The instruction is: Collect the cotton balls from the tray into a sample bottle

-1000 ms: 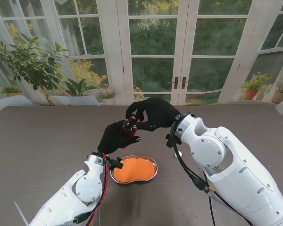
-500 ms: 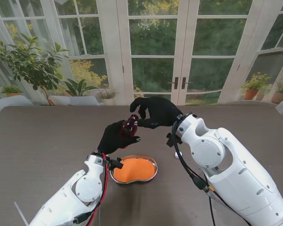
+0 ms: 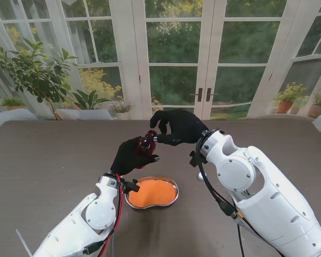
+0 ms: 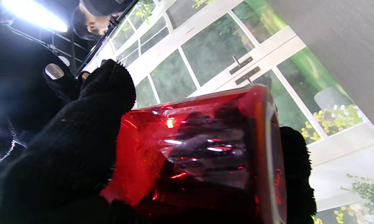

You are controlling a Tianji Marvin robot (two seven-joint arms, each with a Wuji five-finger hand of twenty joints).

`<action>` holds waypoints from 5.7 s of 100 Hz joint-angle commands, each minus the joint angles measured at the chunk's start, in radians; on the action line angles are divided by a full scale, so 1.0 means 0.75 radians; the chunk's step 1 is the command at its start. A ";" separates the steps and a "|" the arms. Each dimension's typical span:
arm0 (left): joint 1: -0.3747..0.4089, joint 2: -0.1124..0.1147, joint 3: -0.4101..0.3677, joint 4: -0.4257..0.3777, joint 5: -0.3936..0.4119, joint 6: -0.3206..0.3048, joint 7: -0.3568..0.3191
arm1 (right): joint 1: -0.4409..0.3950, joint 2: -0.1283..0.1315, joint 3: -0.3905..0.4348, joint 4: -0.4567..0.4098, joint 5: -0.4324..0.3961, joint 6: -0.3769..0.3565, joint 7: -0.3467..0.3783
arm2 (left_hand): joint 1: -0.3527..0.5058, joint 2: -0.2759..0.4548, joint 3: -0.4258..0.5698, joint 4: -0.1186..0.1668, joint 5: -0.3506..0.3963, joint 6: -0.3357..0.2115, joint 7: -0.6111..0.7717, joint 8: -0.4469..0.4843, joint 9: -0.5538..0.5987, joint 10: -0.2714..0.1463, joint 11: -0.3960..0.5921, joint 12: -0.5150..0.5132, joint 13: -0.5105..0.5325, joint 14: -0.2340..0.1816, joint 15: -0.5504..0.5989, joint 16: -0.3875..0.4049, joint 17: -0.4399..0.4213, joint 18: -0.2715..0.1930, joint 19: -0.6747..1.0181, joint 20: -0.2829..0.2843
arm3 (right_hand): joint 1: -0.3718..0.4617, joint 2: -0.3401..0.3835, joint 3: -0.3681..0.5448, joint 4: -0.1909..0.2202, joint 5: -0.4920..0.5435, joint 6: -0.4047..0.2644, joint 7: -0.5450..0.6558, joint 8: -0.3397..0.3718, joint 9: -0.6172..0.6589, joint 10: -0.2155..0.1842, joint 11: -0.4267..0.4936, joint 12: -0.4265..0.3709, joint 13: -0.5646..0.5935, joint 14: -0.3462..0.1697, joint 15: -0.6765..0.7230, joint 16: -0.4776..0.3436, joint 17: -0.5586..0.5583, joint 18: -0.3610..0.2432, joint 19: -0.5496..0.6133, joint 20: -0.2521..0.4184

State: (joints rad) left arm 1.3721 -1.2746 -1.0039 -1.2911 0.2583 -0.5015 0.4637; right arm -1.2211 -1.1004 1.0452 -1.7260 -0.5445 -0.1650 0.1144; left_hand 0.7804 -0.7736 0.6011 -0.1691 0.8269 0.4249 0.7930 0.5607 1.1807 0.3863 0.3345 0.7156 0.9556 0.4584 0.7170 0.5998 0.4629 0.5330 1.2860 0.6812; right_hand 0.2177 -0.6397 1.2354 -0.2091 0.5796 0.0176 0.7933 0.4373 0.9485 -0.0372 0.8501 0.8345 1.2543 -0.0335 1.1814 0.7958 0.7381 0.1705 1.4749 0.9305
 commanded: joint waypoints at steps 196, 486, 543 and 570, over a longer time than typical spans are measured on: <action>-0.004 -0.013 -0.011 -0.012 0.012 0.001 0.012 | -0.141 -0.003 0.054 -0.059 0.014 -0.084 -0.037 | 0.213 0.259 0.208 0.015 0.167 -0.335 0.119 0.025 0.092 -0.151 0.004 0.000 0.012 -0.004 0.030 0.012 -0.039 -0.050 0.011 -0.006 | -0.022 -0.004 -0.027 0.056 0.258 -0.123 0.017 0.007 0.066 0.018 -0.018 -0.012 0.054 0.010 -0.013 0.008 0.010 0.016 0.029 0.000; 0.035 -0.002 -0.001 -0.055 0.022 -0.045 -0.015 | 0.034 -0.047 -0.092 0.078 0.043 0.037 -0.124 | 0.210 0.260 0.207 0.015 0.168 -0.341 0.117 0.024 0.092 -0.155 0.003 0.000 0.011 -0.008 0.026 0.012 -0.041 -0.052 0.007 -0.008 | -0.367 0.309 0.354 -0.143 0.264 0.012 0.783 0.357 0.323 0.022 0.080 0.037 0.083 0.019 0.154 0.050 0.157 0.118 0.016 -0.046; 0.035 0.000 -0.003 -0.063 0.015 -0.040 -0.024 | 0.016 -0.053 -0.071 0.070 -0.008 -0.067 -0.203 | 0.211 0.261 0.203 0.015 0.168 -0.340 0.115 0.025 0.092 -0.154 0.003 -0.001 0.009 -0.006 0.025 0.012 -0.041 -0.052 0.008 -0.009 | 0.484 -0.421 0.250 -0.188 0.065 -0.135 0.743 0.050 0.235 -0.006 0.021 0.075 0.087 -0.070 0.162 0.059 0.141 0.049 0.000 -0.070; 0.029 0.000 0.001 -0.060 0.013 -0.042 -0.028 | 0.012 -0.056 -0.060 0.062 0.006 -0.083 -0.213 | 0.212 0.259 0.206 0.016 0.169 -0.339 0.115 0.025 0.092 -0.152 0.002 -0.002 0.011 -0.005 0.025 0.012 -0.041 -0.052 0.007 -0.009 | 0.407 -0.320 0.269 -0.187 0.197 -0.016 0.399 -0.218 0.259 0.006 0.018 0.095 0.087 -0.065 0.156 0.065 0.138 0.051 -0.005 -0.067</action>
State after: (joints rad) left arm 1.3959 -1.2711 -1.0034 -1.3279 0.2715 -0.5301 0.4619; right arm -1.2067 -1.1385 0.9974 -1.6696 -0.5455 -0.2252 -0.0567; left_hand 0.7806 -0.7736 0.6011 -0.1691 0.8270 0.4256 0.7930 0.5629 1.1807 0.3863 0.3345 0.7156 0.9556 0.4582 0.7170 0.5998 0.4629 0.5330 1.2859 0.6812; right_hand 0.5255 -0.8923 1.3848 -0.3827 0.7046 -0.0293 1.1169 0.3068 1.1202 -0.0236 0.8631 0.8953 1.2712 -0.0523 1.2691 0.8205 0.8410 0.2190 1.4748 0.8928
